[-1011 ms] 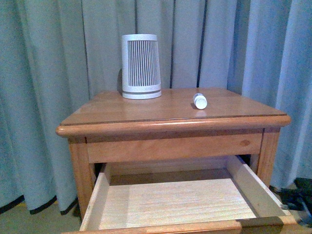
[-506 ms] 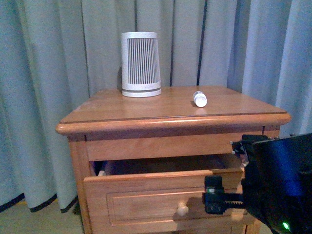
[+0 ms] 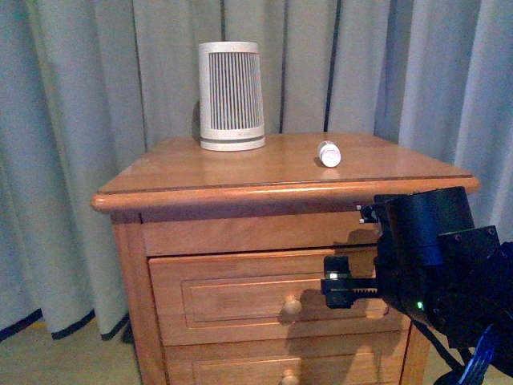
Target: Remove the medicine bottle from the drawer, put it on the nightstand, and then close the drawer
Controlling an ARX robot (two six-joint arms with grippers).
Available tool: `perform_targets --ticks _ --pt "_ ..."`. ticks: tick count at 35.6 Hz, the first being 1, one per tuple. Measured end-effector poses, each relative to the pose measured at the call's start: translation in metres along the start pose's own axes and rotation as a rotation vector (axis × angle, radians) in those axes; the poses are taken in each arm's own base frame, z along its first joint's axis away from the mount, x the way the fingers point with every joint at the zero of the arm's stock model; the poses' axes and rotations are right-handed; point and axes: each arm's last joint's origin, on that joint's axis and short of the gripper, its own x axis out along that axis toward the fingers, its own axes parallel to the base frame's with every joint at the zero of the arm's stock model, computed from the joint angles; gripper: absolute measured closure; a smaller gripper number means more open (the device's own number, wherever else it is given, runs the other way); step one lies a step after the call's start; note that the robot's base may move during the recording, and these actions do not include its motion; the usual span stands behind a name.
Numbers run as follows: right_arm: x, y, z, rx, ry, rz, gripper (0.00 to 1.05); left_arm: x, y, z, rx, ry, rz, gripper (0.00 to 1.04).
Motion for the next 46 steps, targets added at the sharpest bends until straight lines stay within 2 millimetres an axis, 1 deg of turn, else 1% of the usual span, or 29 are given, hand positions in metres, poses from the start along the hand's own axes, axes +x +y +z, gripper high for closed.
perform_targets --ticks 5,9,14,17,20,21,23,25,26,28,30,32,37,39,42,46 --pt "-0.007 -0.002 -0.001 0.015 0.01 -0.008 0.07 0.0 0.0 0.0 0.0 0.0 0.0 0.07" --pt "-0.026 -0.004 -0.003 0.014 0.018 -0.024 0.07 0.0 0.0 0.0 0.0 0.0 0.0 0.07" --pt "-0.077 -0.013 0.001 0.016 0.027 -0.07 0.07 0.0 0.0 0.0 0.0 0.0 0.0 0.07" --pt "-0.108 -0.025 0.005 0.023 0.002 -0.109 0.07 0.0 0.0 0.0 0.0 0.0 0.0 0.07" --pt "-0.147 -0.05 0.009 0.051 -0.01 -0.189 0.07 0.0 0.0 0.0 0.0 0.0 0.0 0.07" --pt "-0.155 -0.057 0.01 0.059 -0.019 -0.213 0.07 0.0 0.0 0.0 0.0 0.0 0.0 0.07" --pt "-0.188 -0.083 0.014 0.1 -0.09 -0.299 0.07 0.0 0.0 0.0 0.0 0.0 0.0 0.07" --pt "-0.212 -0.101 0.015 0.133 -0.13 -0.352 0.07 0.0 0.0 0.0 0.0 0.0 0.0 0.07" --pt "-0.227 -0.11 0.014 0.149 -0.148 -0.381 0.07 0.0 0.0 0.0 0.0 0.0 0.0 0.07" --pt "-0.252 -0.119 0.009 0.166 -0.164 -0.396 0.07 0.0 0.0 0.0 0.0 0.0 0.0 0.07" --pt "-0.274 -0.121 0.003 0.169 -0.18 -0.395 0.07 0.0 0.0 0.0 0.0 0.0 0.0 0.07" --pt "-0.292 -0.12 -0.001 0.163 -0.204 -0.383 0.07 0.0 0.0 0.0 0.0 0.0 0.0 0.07" --pt "-0.322 -0.115 -0.009 0.172 -0.279 -0.314 0.07 0.0 0.0 0.0 0.0 0.0 0.0 0.07" --pt "-0.328 -0.113 -0.013 0.171 -0.289 -0.283 0.07 0.0 0.0 0.0 0.0 0.0 0.0 0.07" --pt "-0.328 -0.109 -0.023 0.164 -0.309 -0.232 0.07 0.0 0.0 0.0 0.0 0.0 0.0 0.07" --pt "-0.327 -0.108 -0.025 0.161 -0.307 -0.224 0.07 0.0 0.0 0.0 0.0 0.0 0.0 0.07"
